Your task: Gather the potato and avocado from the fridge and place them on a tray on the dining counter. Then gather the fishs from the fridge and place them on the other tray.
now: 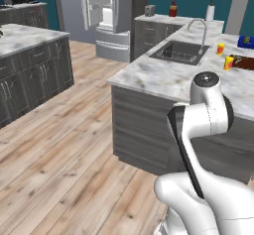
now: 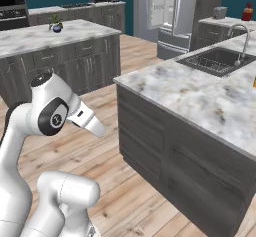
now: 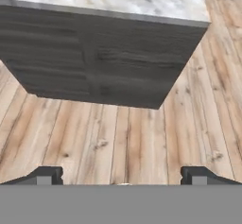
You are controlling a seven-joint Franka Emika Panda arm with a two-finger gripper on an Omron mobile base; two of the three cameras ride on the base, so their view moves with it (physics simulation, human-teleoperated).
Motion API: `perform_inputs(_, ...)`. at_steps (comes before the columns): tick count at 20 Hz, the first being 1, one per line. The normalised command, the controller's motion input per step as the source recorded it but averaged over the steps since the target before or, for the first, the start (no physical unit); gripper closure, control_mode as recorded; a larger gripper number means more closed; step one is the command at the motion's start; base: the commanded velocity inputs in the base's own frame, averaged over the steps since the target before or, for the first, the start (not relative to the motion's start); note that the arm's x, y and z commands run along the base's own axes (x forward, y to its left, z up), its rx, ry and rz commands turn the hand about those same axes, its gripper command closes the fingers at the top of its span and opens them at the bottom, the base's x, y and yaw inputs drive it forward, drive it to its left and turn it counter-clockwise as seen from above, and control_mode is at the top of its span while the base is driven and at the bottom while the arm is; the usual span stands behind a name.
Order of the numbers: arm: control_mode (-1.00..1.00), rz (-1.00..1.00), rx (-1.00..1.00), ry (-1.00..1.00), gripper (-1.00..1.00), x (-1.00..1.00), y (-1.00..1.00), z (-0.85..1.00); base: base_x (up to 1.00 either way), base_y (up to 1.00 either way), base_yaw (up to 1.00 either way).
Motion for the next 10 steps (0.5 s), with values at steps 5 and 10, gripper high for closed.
perform_inputs(5, 1.00, 0.00, 0.00, 0.00, -1.00, 0.00, 0.00, 0.00, 0.65, 1.00, -0.30)
perform_inputs(10, 1.00, 0.00, 0.00, 0.00, -1.00, 0.00, 0.00, 0.00, 0.77, 1.00, -0.32)
